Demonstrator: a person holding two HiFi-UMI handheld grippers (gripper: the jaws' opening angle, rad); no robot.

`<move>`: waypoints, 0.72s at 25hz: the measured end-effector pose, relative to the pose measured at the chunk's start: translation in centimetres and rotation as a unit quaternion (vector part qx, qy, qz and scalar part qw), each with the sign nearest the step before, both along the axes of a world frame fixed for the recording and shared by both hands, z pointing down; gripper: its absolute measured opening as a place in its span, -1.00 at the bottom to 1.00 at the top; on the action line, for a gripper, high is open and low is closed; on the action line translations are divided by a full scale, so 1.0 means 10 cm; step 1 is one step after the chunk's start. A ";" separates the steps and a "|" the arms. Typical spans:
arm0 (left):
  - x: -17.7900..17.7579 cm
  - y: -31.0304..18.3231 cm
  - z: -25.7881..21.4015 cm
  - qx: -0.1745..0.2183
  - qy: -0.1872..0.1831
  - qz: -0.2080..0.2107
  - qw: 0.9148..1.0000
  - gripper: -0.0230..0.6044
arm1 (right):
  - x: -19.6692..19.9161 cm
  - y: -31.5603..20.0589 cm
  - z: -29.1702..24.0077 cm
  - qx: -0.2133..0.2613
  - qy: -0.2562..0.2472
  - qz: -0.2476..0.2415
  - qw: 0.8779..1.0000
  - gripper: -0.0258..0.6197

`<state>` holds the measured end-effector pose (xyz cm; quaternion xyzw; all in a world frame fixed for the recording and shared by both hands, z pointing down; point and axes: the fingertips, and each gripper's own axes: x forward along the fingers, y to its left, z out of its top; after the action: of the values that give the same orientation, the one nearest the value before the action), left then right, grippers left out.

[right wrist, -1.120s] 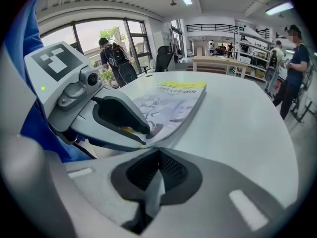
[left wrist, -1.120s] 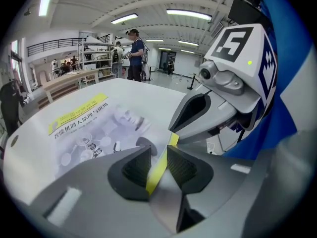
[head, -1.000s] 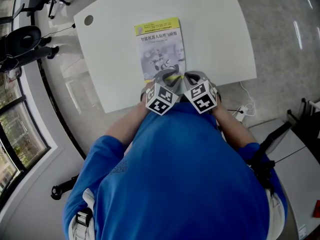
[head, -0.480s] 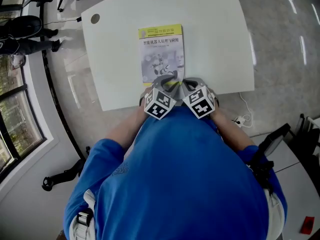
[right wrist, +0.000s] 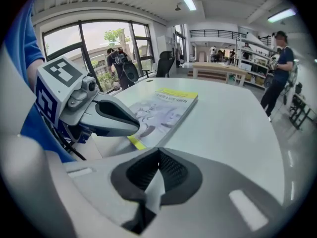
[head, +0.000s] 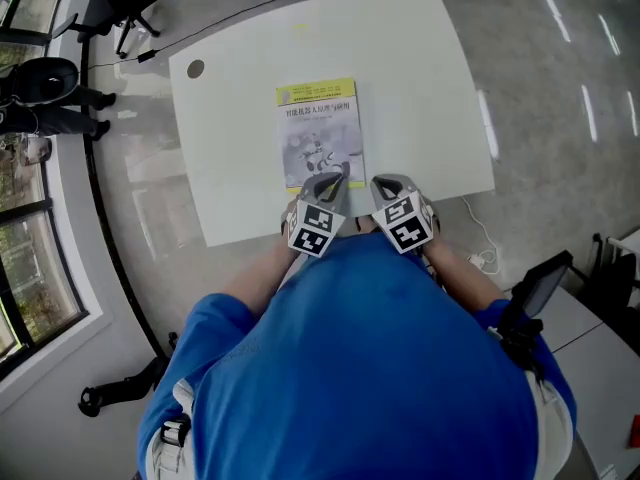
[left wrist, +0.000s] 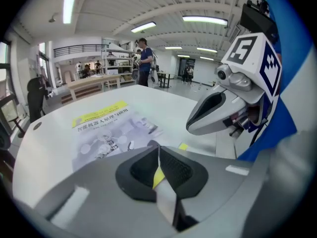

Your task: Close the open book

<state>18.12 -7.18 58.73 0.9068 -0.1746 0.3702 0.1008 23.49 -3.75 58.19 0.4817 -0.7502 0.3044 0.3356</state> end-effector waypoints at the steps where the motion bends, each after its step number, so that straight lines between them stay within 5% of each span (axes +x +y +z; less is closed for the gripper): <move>1: -0.02 -0.04 -0.07 0.009 0.016 -0.014 1.000 -0.88 | 0.03 -0.03 -0.07 0.016 0.005 0.011 1.000 -0.91; 9: -0.69 0.03 -0.78 0.060 0.117 -0.095 0.987 -0.90 | -0.25 0.16 -0.72 0.130 0.011 0.096 0.987 -0.91; 18: -1.44 0.59 -1.21 0.091 0.167 -0.112 0.975 -0.90 | -0.71 0.80 -1.32 0.210 0.001 0.154 0.966 -0.91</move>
<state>3.68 -1.30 46.66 0.9358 -0.2887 0.1828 0.0864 16.34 4.25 45.01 0.6513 -0.7137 0.1872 0.1770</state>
